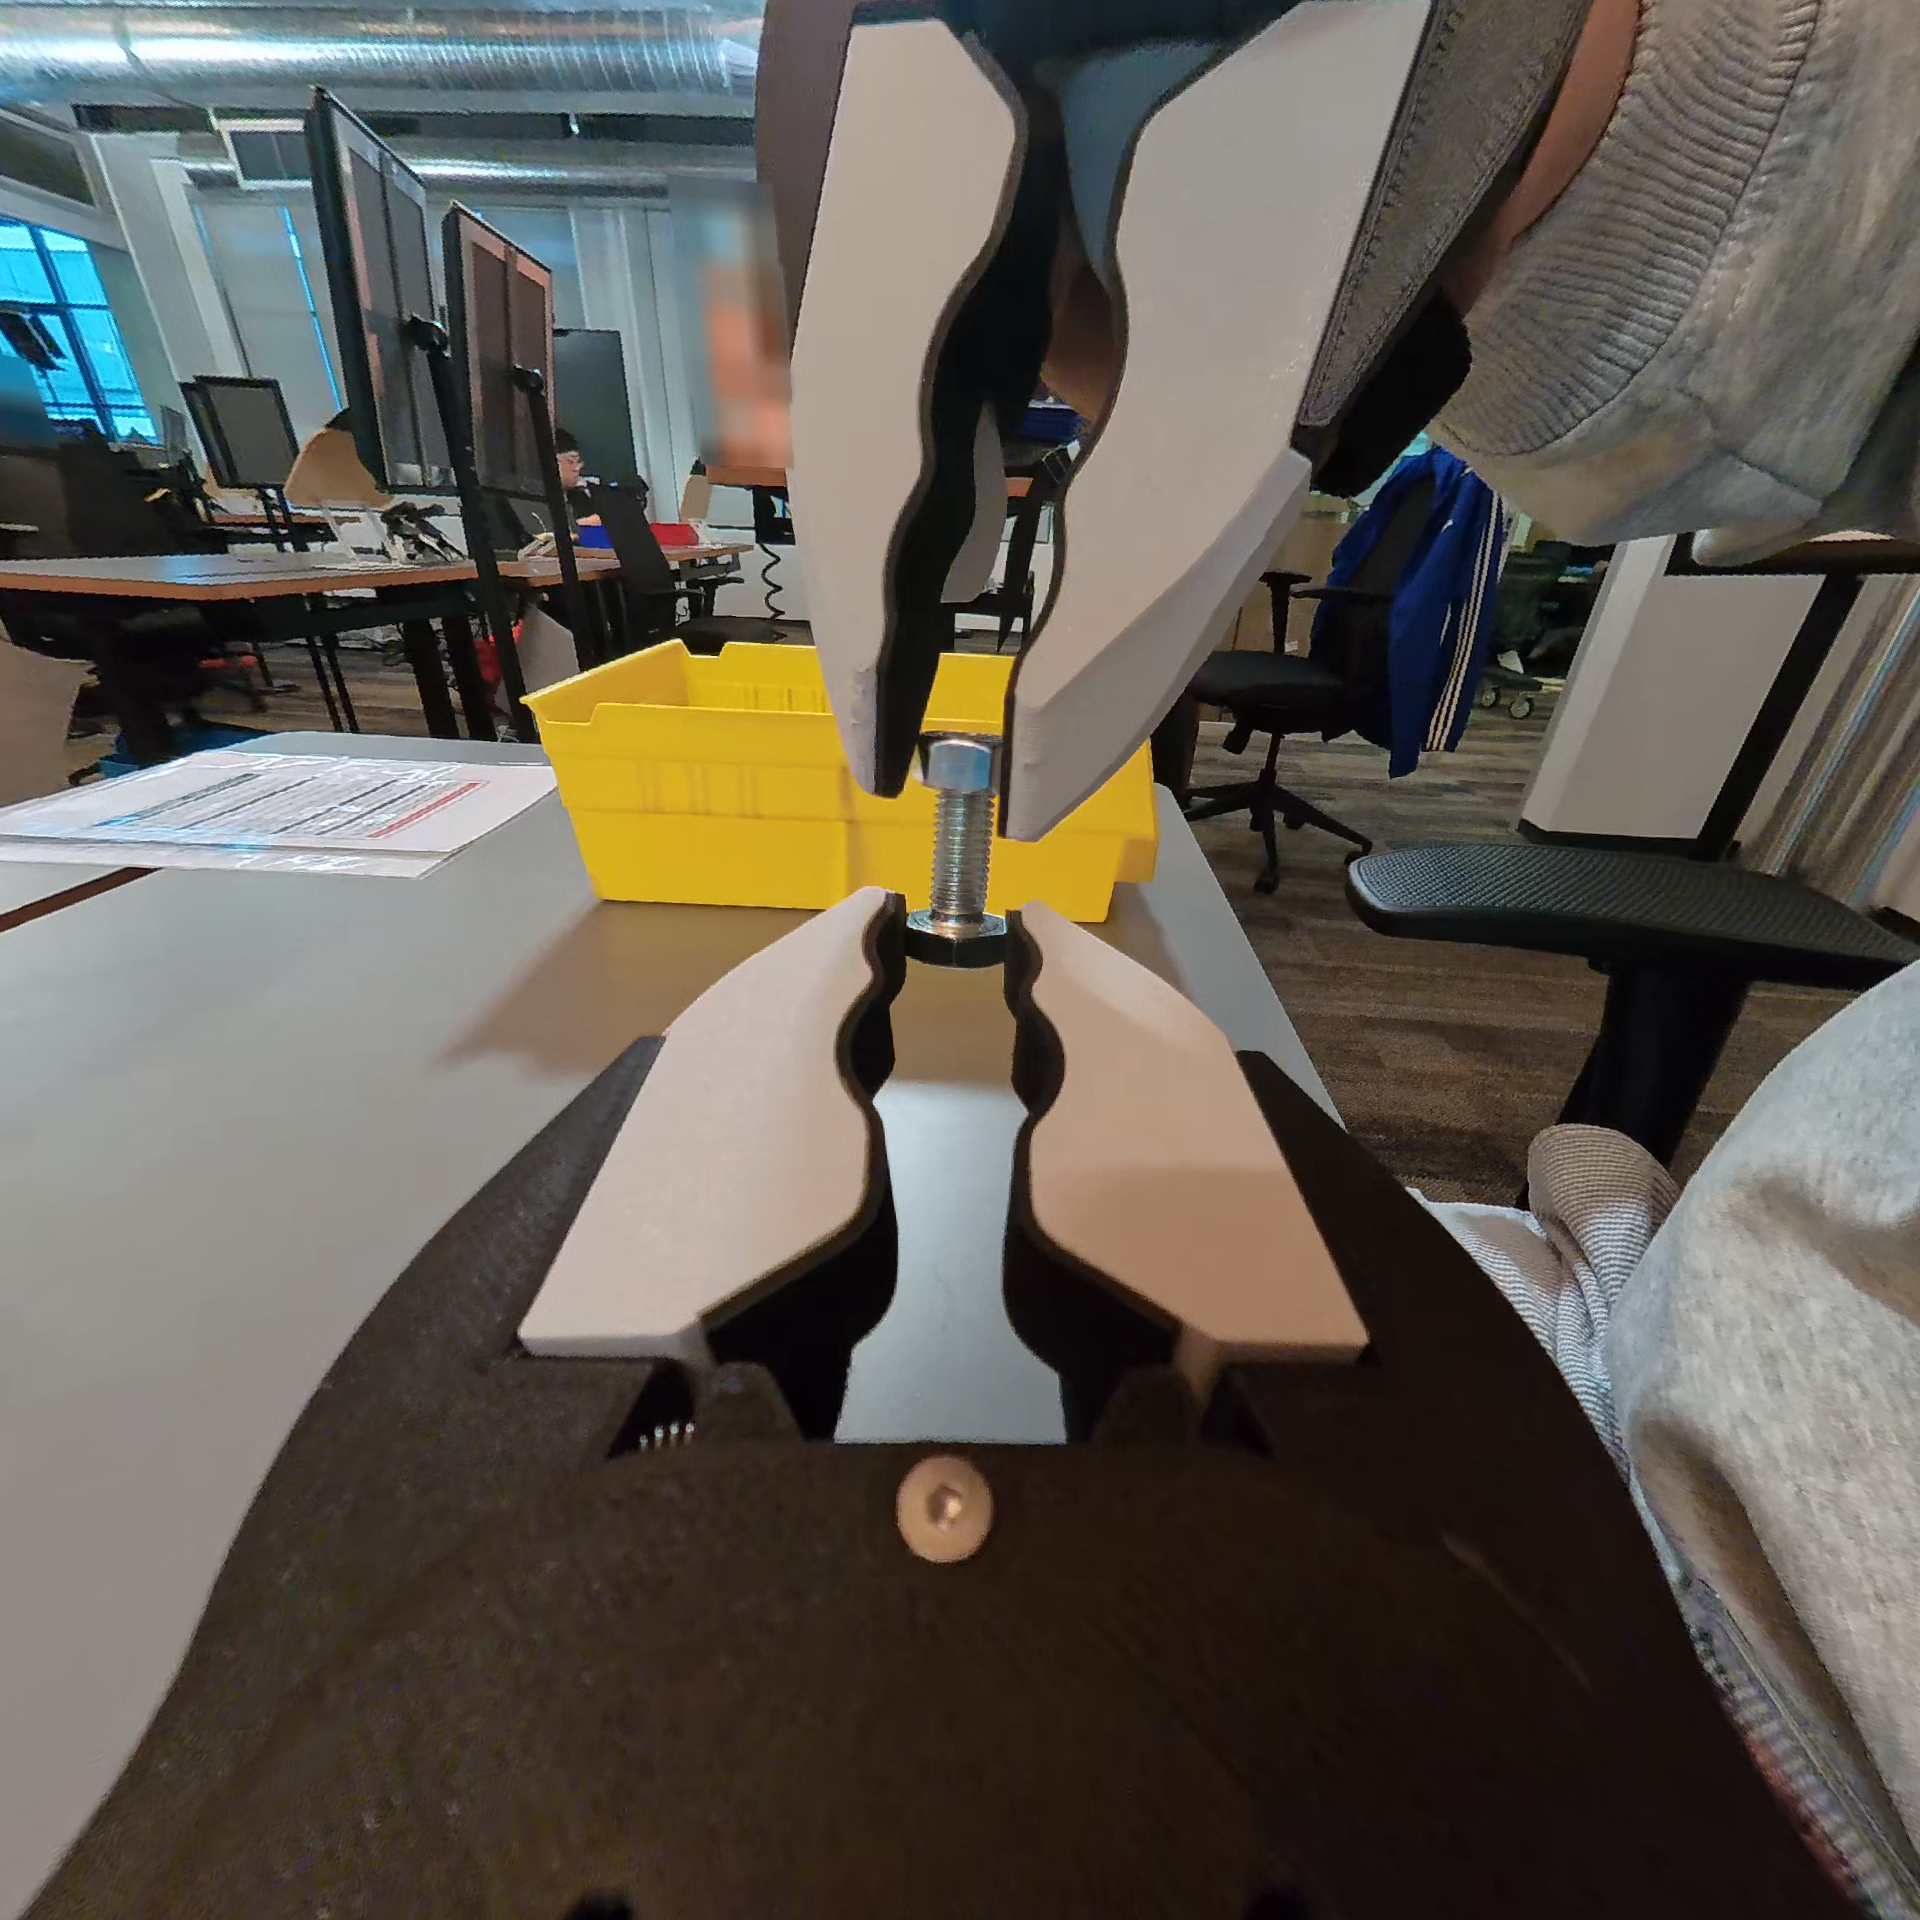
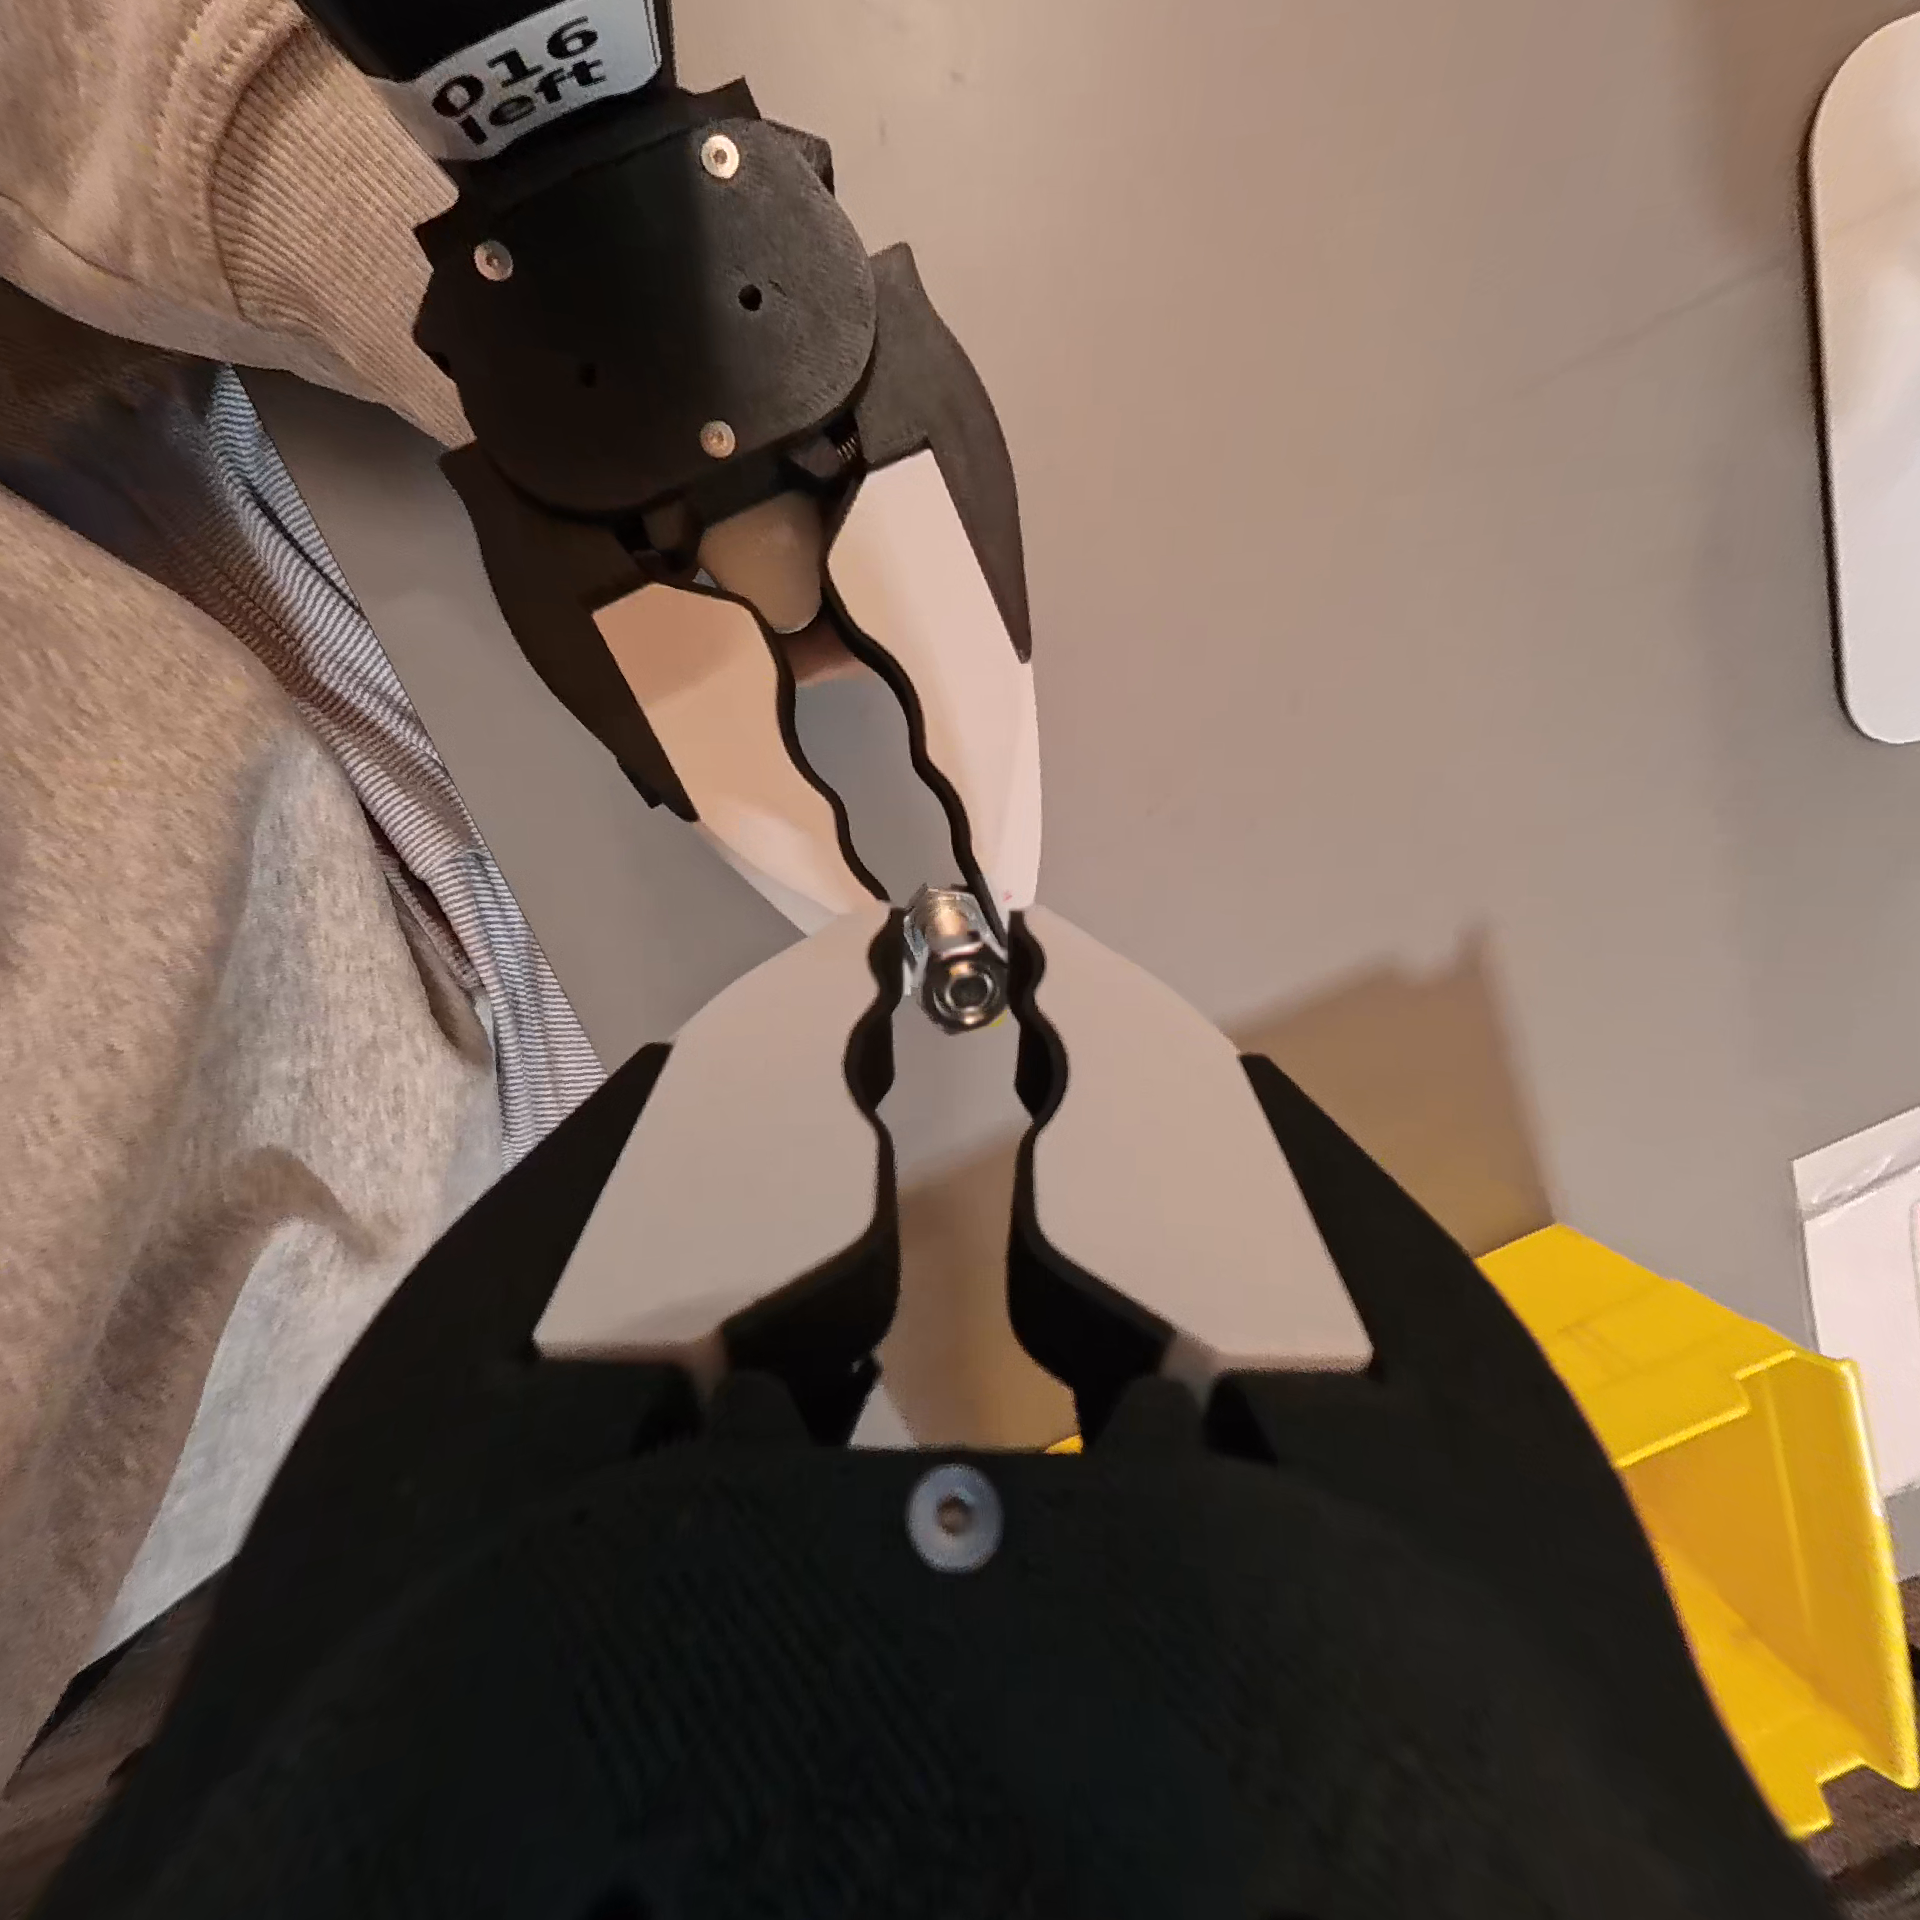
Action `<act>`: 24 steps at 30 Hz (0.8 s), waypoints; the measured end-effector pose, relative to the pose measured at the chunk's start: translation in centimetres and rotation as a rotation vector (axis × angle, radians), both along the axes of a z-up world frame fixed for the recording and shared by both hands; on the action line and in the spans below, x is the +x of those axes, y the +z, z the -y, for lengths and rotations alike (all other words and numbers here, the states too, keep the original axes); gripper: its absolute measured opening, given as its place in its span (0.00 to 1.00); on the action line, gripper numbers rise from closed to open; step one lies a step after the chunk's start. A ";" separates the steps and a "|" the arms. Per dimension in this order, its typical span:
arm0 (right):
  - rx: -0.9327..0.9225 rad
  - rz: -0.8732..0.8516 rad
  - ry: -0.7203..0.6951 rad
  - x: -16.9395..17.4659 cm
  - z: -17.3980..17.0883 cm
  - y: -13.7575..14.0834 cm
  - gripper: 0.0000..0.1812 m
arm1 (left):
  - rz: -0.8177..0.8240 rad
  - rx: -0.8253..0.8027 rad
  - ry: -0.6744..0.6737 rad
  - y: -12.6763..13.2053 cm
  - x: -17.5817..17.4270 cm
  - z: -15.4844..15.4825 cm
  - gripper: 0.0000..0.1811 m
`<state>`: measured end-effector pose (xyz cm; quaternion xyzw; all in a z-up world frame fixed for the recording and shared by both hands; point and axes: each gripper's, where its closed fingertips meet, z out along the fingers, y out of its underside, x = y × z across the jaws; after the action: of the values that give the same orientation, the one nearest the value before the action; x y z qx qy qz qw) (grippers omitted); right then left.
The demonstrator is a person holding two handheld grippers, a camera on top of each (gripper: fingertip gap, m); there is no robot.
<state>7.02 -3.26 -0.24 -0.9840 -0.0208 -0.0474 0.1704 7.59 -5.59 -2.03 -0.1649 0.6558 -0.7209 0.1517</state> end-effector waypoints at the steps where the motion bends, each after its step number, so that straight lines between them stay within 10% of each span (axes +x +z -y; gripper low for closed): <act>1: 0.004 0.003 0.009 -0.1 -0.1 0.0 0.10 | 0.000 0.000 0.000 0.0 0.0 0.0 0.10; 12: 0.042 0.050 0.053 -0.9 -0.5 1.0 0.08 | -0.021 -0.024 0.014 0.1 0.4 -0.4 0.10; 24: 0.315 0.021 -0.171 3.4 0.6 7.9 0.09 | 0.002 -0.040 0.051 0.6 0.8 -0.9 0.10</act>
<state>10.44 -3.84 7.69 -0.9429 0.0690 -0.0747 0.3173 8.37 -4.73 -1.45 -0.1838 0.6366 -0.7300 0.1673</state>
